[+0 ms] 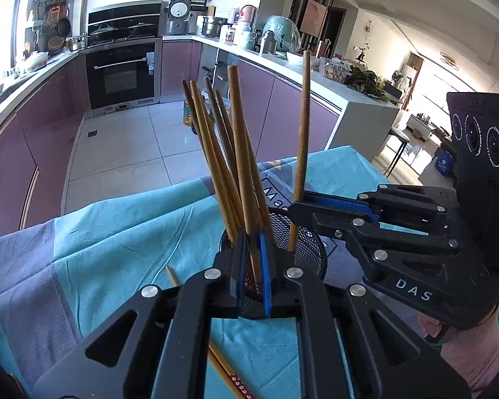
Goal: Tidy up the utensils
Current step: 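Lower both chopsticks into the mesh cup and open both tools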
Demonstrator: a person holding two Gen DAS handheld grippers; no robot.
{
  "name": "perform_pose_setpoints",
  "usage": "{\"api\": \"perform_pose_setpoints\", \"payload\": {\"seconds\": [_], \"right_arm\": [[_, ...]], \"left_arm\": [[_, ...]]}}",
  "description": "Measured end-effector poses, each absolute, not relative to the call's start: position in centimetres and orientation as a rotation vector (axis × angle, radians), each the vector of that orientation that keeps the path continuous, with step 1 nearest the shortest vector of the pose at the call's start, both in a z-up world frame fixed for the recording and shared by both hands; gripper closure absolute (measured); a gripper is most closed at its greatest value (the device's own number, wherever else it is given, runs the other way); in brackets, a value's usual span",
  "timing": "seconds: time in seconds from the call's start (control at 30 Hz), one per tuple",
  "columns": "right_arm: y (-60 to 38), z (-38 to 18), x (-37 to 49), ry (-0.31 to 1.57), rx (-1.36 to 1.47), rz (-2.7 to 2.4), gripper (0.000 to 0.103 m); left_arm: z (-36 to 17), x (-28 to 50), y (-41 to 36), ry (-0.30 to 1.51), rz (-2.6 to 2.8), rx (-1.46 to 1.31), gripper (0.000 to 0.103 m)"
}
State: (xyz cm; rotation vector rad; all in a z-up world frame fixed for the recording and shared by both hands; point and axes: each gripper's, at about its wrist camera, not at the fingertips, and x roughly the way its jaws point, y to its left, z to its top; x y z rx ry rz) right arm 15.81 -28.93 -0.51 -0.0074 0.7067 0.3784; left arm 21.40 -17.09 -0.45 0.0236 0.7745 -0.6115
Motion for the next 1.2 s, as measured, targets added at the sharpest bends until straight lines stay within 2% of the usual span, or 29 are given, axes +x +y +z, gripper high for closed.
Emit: {"api": "perform_pose_setpoints", "payload": {"seconds": [0.53,0.63,0.8,0.93,1.0,1.07,1.2], "right_arm": [[-29.1,-1.2,15.3,0.703,0.031,0.392,0.095],[-29.1,-1.1,14.8,0.692,0.041,0.397,0.091],[-29.1,-0.7,13.1,0.66,0.054,0.423,0.081],[-28.5,-0.5,11.3,0.641,0.042,0.442,0.08],[-27.9,-0.6,10.2,0.631,0.021,0.461,0.078],[-27.3,-1.0,9.3,0.637,0.012,0.484,0.072],[-25.8,-3.0,8.4,0.693,-0.006,0.518,0.071]], "left_arm": [[-1.9,21.0,-16.4,0.778,-0.607,0.015,0.093],[-1.8,20.4,-15.8,0.759,-0.595,0.018,0.09],[-1.1,18.7,-14.5,0.697,-0.561,0.019,0.079],[-0.8,16.7,-12.9,0.645,-0.528,0.02,0.071],[-0.8,15.9,-12.0,0.624,-0.507,0.02,0.062],[-1.1,15.0,-10.9,0.614,-0.481,0.01,0.057],[-2.1,14.1,-8.8,0.628,-0.44,-0.012,0.05]]}}
